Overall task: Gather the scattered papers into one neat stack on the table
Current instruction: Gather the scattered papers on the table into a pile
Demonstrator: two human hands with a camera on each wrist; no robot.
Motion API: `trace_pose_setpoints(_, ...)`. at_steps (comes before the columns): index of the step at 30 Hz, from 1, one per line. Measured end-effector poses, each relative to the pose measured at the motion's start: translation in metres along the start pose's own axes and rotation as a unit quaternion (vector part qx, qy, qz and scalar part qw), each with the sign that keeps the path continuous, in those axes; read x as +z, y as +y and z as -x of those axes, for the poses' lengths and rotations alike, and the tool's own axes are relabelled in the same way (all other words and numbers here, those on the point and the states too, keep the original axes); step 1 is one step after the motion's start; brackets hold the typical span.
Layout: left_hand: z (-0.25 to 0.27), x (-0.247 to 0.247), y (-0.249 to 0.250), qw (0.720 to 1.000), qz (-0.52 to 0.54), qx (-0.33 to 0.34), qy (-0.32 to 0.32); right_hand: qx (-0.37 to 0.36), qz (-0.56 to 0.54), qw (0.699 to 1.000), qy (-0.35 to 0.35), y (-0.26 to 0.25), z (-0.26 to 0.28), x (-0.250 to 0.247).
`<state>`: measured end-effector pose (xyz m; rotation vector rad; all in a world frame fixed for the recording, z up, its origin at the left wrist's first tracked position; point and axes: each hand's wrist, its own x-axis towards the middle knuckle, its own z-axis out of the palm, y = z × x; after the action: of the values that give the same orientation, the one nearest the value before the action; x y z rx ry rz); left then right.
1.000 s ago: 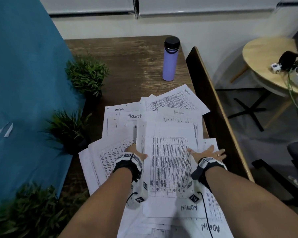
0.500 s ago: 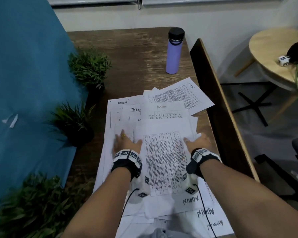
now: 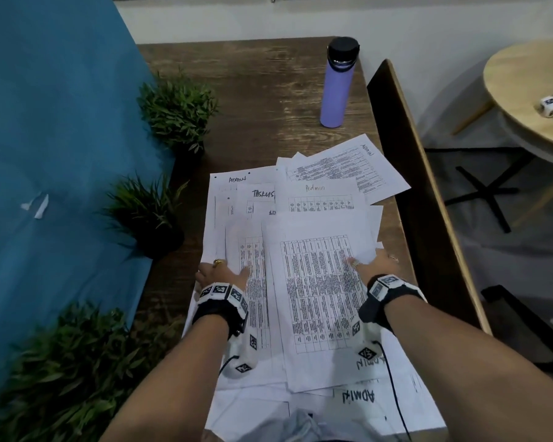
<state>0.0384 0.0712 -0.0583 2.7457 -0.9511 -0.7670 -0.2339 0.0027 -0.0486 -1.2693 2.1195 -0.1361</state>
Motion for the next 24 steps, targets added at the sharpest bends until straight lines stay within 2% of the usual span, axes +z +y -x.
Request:
trace_pose_setpoints(3,0.006,0.000,0.004,0.997,-0.045,0.060,-0.002,-0.035,0.041,0.997,0.049,-0.001,0.006,0.005)
trace_pose_setpoints(6,0.014,0.004,0.012,0.993,-0.029,0.114,0.005,-0.043,-0.020,0.999,0.025,-0.003,0.006,0.014)
trace_pose_setpoints(8,0.019,0.004,0.020,0.995,0.041,0.090,-0.010,-0.030,-0.070,0.997,0.012,-0.002,0.005,0.015)
trace_pose_setpoints(10,0.019,-0.002,0.026,0.993,0.110,0.016,-0.034,-0.006,-0.105,0.994,0.001,0.000,0.002,0.011)
trace_pose_setpoints(12,0.016,-0.008,0.031,0.987,0.132,-0.043,-0.077,-0.007,-0.108,0.993,-0.045,-0.001,0.002,0.009)
trace_pose_setpoints(14,0.016,-0.011,0.037,0.975,0.163,-0.052,-0.141,-0.004,-0.119,0.988,-0.094,-0.004,0.002,0.011)
trace_pose_setpoints(17,0.015,-0.011,0.045,0.967,0.165,-0.016,-0.195,-0.019,-0.130,0.979,-0.155,-0.007,0.004,0.014)
trace_pose_setpoints(19,0.013,-0.013,0.044,0.981,0.095,-0.004,-0.166,-0.020,-0.121,0.982,-0.142,-0.005,-0.001,0.012)
trace_pose_setpoints(21,0.010,-0.017,0.036,0.994,0.042,-0.024,-0.096,-0.009,-0.115,0.988,-0.107,-0.002,-0.006,0.005)
trace_pose_setpoints(24,0.006,-0.020,0.025,0.994,0.063,-0.064,-0.063,0.006,-0.122,0.986,-0.111,-0.004,-0.008,0.003)
